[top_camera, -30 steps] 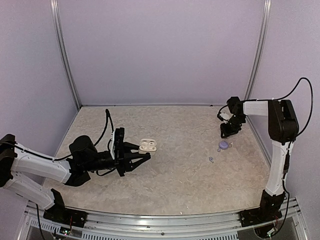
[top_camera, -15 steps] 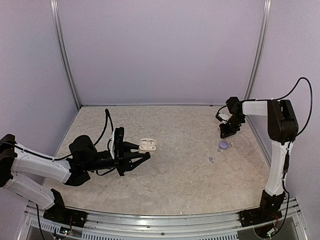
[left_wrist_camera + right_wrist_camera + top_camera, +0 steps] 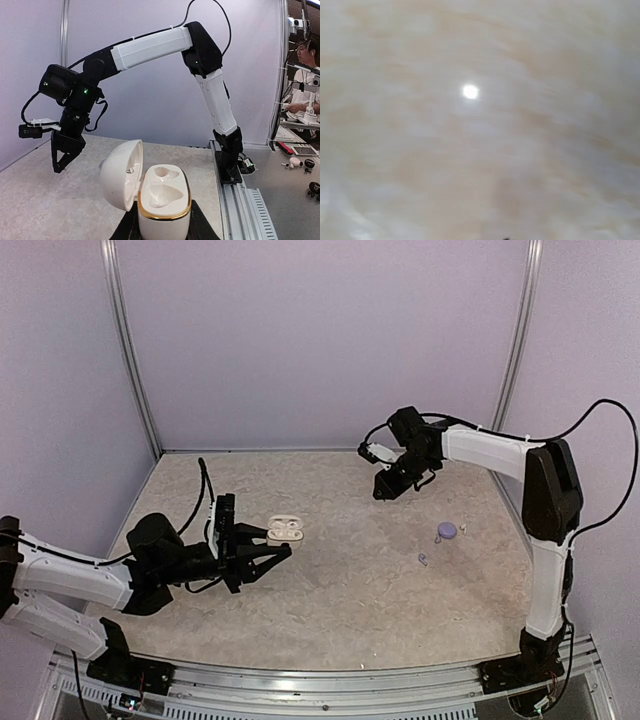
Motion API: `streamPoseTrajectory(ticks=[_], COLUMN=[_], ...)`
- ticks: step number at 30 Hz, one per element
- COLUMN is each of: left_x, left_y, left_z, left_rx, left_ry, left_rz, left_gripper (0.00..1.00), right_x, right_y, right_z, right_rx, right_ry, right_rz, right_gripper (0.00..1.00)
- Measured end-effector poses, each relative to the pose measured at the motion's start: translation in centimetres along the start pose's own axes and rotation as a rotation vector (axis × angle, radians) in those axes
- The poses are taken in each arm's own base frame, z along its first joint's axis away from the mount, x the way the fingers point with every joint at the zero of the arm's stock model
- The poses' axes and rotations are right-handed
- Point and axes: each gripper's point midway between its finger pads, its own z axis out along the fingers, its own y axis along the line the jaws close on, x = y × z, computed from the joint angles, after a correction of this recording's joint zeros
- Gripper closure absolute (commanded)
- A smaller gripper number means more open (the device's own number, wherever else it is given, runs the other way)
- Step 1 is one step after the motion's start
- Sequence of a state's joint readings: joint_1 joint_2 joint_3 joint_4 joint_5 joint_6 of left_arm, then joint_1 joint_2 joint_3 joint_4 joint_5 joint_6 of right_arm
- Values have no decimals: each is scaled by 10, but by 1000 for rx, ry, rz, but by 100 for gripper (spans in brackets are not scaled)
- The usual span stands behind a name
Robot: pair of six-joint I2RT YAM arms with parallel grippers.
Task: Insert the wireless bluetooth earbuds into the charging case
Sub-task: Move the left earbud to the center of the board.
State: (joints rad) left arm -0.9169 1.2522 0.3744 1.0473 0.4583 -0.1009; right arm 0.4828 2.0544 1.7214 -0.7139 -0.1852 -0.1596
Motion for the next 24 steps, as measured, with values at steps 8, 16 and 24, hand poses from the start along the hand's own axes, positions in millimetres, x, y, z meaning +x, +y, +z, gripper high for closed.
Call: streamPoseTrajectory(ticks=[8,16,24], left_x=[-17,-25,-22], left_y=[-2,-3,-1], left_z=[-13,-25,-26], left_rx=[-31,-62,-72], left_ry=[-40,-60,-50], left_rz=[18,21,14], left_gripper=[96,96,96], right_x=[12,108,153], right_y=[126,219,235], right_z=[-10,-5,-15], right_rx=[-136,-267,-270], right_ry=[49,272,384], right_rz=[-190,-318,-360], right_gripper=[83,83,83])
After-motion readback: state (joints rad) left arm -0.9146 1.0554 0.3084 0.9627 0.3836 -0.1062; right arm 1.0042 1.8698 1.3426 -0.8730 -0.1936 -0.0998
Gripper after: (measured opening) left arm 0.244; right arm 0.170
